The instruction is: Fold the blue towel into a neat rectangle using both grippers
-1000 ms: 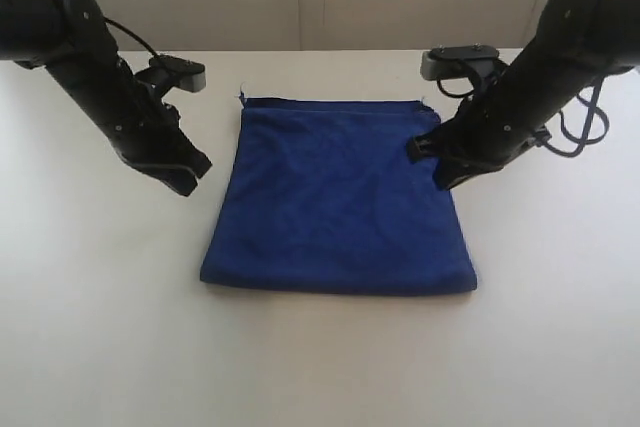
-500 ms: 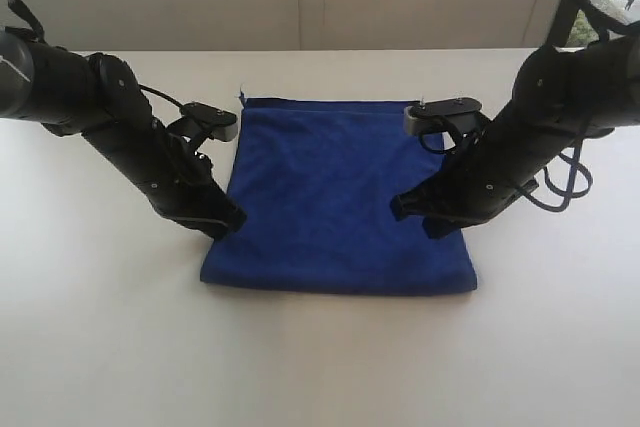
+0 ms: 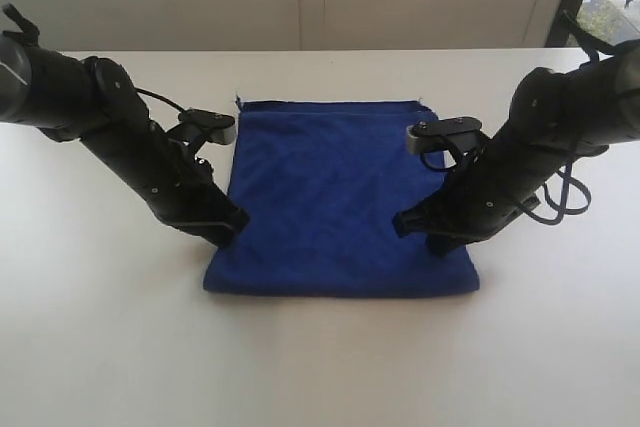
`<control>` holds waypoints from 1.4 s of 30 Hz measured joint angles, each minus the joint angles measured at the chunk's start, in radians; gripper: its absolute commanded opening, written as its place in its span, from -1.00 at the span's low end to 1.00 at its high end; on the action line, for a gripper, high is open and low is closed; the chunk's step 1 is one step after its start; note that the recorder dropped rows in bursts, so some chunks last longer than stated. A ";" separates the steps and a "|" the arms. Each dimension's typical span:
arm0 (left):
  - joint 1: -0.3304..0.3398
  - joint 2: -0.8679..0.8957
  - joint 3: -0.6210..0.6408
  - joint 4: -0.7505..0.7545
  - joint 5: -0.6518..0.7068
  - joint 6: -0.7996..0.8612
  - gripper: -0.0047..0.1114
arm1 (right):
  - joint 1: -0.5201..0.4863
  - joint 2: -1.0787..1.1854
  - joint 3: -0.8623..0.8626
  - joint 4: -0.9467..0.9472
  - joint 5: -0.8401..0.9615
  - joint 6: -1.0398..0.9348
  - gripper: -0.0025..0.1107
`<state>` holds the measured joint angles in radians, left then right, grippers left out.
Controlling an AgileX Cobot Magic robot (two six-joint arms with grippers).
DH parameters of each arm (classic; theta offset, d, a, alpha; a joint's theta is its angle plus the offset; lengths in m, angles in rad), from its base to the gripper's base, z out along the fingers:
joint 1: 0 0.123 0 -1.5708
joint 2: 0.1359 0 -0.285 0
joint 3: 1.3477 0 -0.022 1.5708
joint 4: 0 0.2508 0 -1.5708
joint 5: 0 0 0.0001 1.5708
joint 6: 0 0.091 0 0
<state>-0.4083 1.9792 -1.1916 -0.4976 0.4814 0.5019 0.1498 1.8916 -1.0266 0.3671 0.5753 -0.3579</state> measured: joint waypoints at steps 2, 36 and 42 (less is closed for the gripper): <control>0.000 -0.006 0.015 -0.011 0.009 0.000 -0.92 | 0.000 0.000 0.000 0.002 0.014 0.000 -0.96; 0.026 -0.107 -0.129 0.184 0.186 -0.145 -0.92 | 0.000 -0.142 -0.135 -0.006 0.088 0.081 -0.96; 0.129 -0.102 -0.212 0.199 0.068 -0.255 -0.92 | -0.048 -0.043 -0.280 -0.018 0.077 0.121 -0.96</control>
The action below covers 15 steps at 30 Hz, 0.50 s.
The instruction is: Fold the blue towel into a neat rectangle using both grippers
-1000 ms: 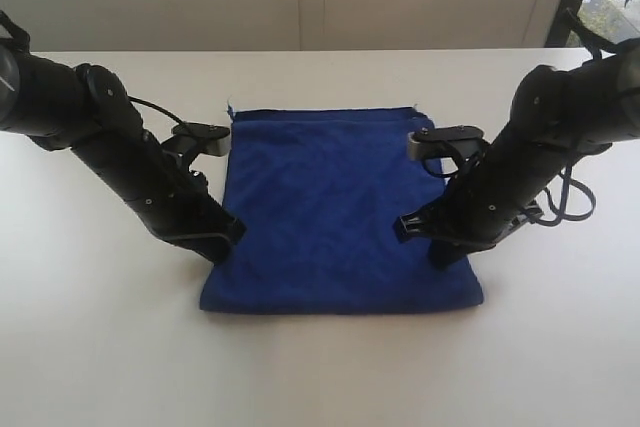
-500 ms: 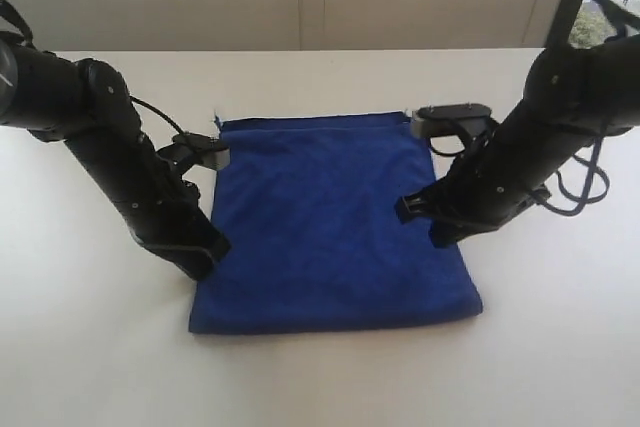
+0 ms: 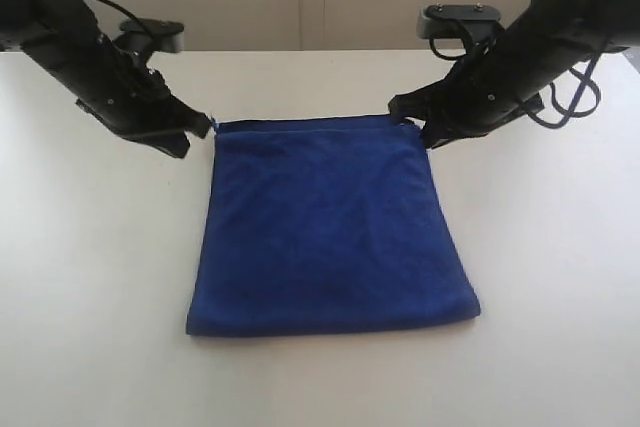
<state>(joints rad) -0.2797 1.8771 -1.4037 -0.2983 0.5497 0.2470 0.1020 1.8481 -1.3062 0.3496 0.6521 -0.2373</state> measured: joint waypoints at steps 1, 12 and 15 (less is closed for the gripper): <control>0.016 0.007 -0.011 0.000 -0.017 -0.017 -0.92 | -0.009 0.019 -0.021 -0.004 0.000 0.003 -0.96; 0.070 0.218 -0.186 -0.220 -0.064 -0.047 -0.92 | -0.056 0.273 -0.283 -0.016 -0.002 0.036 -0.95; 0.070 0.276 -0.214 -0.311 -0.062 -0.024 -0.91 | -0.057 0.319 -0.333 -0.016 -0.002 0.048 -0.83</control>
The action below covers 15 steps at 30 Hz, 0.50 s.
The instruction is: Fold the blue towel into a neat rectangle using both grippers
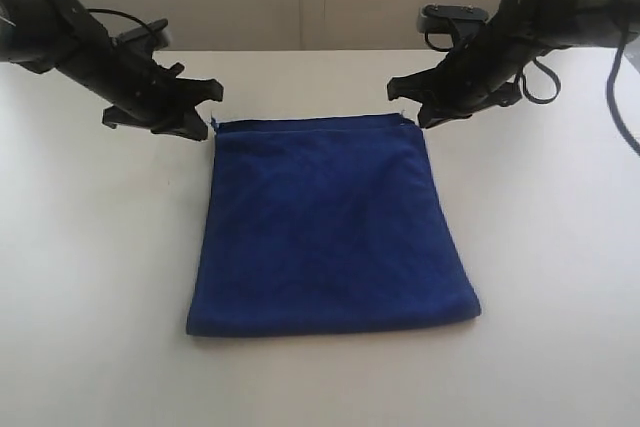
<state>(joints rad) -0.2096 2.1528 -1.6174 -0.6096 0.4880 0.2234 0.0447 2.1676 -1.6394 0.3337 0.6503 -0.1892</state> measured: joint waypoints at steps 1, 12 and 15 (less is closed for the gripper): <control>0.000 0.013 -0.005 -0.031 0.000 0.012 -0.86 | 0.000 0.013 -0.014 0.000 0.000 0.008 -0.78; 0.000 0.036 -0.016 -0.200 -0.031 0.145 -0.22 | 0.000 0.047 -0.054 -0.004 0.004 0.031 -0.68; 0.000 0.047 -0.016 -0.201 -0.045 0.152 -0.22 | 0.000 0.047 -0.054 -0.004 0.006 0.031 -0.68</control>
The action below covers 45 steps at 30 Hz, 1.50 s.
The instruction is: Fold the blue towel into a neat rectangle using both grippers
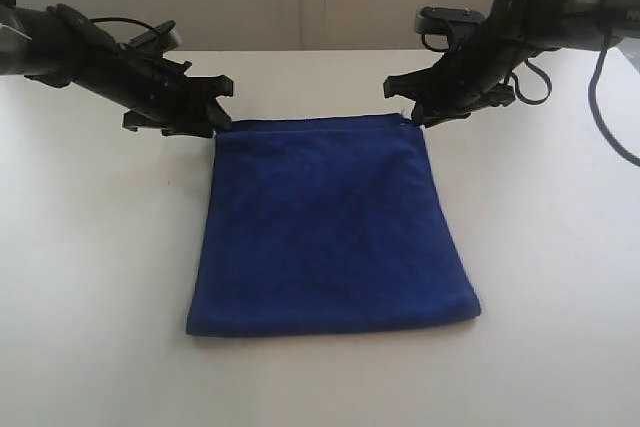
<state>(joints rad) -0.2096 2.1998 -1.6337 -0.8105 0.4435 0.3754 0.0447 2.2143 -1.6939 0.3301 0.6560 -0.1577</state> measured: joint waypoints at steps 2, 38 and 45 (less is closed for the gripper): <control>0.000 0.010 0.000 0.000 -0.011 0.000 -0.22 | 0.000 0.000 0.000 0.000 0.000 0.001 -0.68; 0.000 0.056 -0.004 -0.044 -0.032 0.022 -0.23 | 0.000 0.015 -0.002 -0.002 -0.088 0.021 -0.68; 0.000 0.056 -0.004 -0.052 -0.018 0.022 -0.23 | 0.000 0.015 -0.002 -0.002 -0.094 0.027 -0.68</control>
<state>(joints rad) -0.2096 2.2554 -1.6380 -0.8628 0.4251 0.3975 0.0447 2.2293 -1.6961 0.3278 0.5615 -0.1311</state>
